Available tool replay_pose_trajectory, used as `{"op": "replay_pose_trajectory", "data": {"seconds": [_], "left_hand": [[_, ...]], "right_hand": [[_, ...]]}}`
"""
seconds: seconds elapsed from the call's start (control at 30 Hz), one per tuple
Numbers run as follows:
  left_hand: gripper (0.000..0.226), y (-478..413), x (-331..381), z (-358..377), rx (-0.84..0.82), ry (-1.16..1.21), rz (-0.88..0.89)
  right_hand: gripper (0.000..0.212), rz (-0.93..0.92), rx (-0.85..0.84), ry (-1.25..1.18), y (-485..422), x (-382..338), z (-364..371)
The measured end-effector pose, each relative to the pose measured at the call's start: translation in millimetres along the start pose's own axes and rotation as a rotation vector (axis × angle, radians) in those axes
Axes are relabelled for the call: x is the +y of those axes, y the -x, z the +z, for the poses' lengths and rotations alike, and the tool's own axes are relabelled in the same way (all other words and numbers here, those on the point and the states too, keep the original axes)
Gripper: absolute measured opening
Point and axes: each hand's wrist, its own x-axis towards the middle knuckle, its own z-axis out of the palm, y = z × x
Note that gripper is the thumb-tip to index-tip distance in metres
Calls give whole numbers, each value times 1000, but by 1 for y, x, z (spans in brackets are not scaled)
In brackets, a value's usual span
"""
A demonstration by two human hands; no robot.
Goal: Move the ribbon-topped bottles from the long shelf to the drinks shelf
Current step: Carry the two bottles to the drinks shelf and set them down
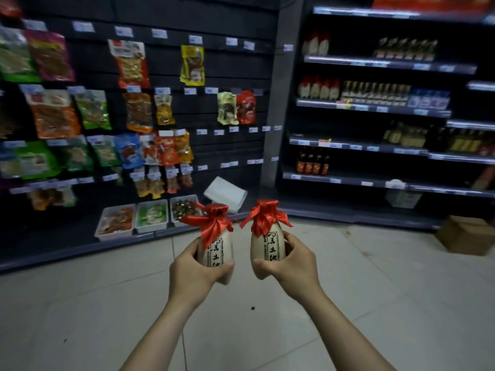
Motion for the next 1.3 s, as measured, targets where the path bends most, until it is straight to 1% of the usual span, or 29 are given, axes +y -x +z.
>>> {"op": "replay_pose_trajectory", "data": {"seconds": [0.13, 0.27, 0.4, 0.6, 0.8, 0.97, 1.07, 1.13, 1.23, 1.3], "left_hand": [[54, -70, 11, 52, -76, -27, 35], [56, -137, 8, 105, -111, -32, 47], [62, -210, 3, 167, -123, -53, 26], [57, -336, 10, 270, -135, -24, 5], [59, -451, 29, 359, -125, 31, -9], [55, -557, 31, 423, -135, 28, -7], [53, -628, 25, 466, -141, 34, 8], [53, -676, 23, 493, -162, 33, 30], [56, -751, 23, 531, -208, 40, 40], [56, -795, 31, 552, -233, 26, 57]], "right_hand": [[57, 52, 66, -12, -70, 20, -17], [54, 77, 98, -5, -147, 44, -31], [56, 91, 113, -4, -236, 75, -47], [57, 69, 92, 8, -390, 113, -83], [55, 51, 104, 36, -534, 136, -115], [57, 63, 114, 51, -650, 160, -122], [51, 63, 134, 62, -727, 179, -122], [54, 70, 156, 78, -778, 188, -121], [64, 85, 182, 98, -856, 193, -122], [61, 95, 199, 103, -904, 193, -126]]}}
